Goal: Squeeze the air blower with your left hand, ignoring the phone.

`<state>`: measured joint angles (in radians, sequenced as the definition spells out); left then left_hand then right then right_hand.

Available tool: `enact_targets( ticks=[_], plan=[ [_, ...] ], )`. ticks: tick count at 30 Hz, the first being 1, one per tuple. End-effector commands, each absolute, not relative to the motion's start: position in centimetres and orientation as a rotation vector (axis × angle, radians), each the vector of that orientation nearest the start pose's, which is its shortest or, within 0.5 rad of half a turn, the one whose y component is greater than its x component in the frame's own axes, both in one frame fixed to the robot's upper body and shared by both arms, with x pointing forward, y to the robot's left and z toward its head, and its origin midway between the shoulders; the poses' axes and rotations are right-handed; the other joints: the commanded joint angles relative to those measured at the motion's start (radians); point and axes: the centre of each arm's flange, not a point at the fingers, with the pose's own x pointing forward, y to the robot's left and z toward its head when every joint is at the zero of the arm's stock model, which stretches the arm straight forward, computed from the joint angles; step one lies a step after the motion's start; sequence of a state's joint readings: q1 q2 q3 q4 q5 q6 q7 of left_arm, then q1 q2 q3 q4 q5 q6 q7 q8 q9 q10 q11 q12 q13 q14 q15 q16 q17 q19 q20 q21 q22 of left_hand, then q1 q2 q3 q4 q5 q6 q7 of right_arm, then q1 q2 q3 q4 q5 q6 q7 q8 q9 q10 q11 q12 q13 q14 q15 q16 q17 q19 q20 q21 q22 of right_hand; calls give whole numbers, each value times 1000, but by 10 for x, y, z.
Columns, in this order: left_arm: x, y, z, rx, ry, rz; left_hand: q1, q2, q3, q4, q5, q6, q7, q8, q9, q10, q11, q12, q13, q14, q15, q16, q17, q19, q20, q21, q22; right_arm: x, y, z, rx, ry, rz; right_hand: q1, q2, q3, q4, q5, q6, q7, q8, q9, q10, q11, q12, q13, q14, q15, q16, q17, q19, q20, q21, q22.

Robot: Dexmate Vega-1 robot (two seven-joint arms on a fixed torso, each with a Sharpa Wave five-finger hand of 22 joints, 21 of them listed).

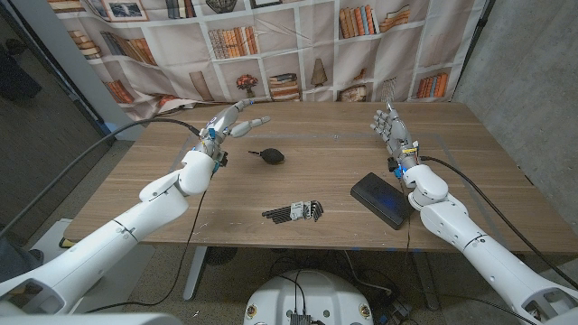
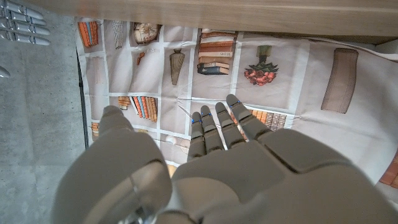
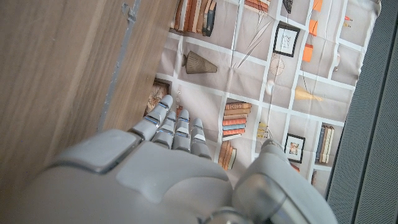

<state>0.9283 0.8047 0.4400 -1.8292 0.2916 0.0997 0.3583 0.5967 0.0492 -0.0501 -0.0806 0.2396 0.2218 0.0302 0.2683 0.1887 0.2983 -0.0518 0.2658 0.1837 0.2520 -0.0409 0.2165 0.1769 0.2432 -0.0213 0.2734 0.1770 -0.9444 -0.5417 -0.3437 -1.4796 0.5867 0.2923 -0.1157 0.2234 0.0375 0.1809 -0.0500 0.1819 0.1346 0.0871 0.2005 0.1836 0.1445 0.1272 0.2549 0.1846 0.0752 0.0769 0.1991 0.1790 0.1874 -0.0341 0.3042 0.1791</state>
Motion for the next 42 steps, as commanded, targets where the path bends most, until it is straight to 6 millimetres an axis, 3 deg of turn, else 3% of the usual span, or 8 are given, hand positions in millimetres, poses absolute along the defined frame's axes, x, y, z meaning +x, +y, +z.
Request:
enact_targets(
  ticks=[1, 19, 42],
  plan=[
    [555, 251, 47, 1173, -805, 251, 14, -2, 1, -11, 1, 10, -1, 0, 3, 13, -2, -4, 6, 12, -8, -1, 2, 14, 2, -1, 2, 621, -285, -26, 24, -641, 124, 9, 2, 3, -3, 0, 8, -2, 5, 5, 9, -1, 4, 2, 10, -1, -1, 5, 9, -12, -2, 4],
    [549, 240, 57, 1390, -746, 270, 46, -2, 2, -25, -5, 49, -22, 1, 5, 66, -25, -3, 8, 65, -30, 4, 4, 65, 2, 3, 3, 620, -281, -29, 34, -631, 113, 12, 6, 6, -6, 0, 12, -3, 4, 5, 18, -3, 4, 3, 16, -2, -3, 5, 13, -11, -6, 4],
    [546, 224, 69, 1626, -567, 204, 74, 3, 8, -36, -6, 48, -39, -9, 6, 66, -47, -16, 9, 65, -38, -6, 3, 59, 1, -8, 4, 625, -280, -28, 38, -624, 123, 15, 11, 8, -10, -1, 12, -4, 2, 5, 21, -3, 1, 3, 19, -2, -5, 5, 17, -10, -9, 4]
  ],
)
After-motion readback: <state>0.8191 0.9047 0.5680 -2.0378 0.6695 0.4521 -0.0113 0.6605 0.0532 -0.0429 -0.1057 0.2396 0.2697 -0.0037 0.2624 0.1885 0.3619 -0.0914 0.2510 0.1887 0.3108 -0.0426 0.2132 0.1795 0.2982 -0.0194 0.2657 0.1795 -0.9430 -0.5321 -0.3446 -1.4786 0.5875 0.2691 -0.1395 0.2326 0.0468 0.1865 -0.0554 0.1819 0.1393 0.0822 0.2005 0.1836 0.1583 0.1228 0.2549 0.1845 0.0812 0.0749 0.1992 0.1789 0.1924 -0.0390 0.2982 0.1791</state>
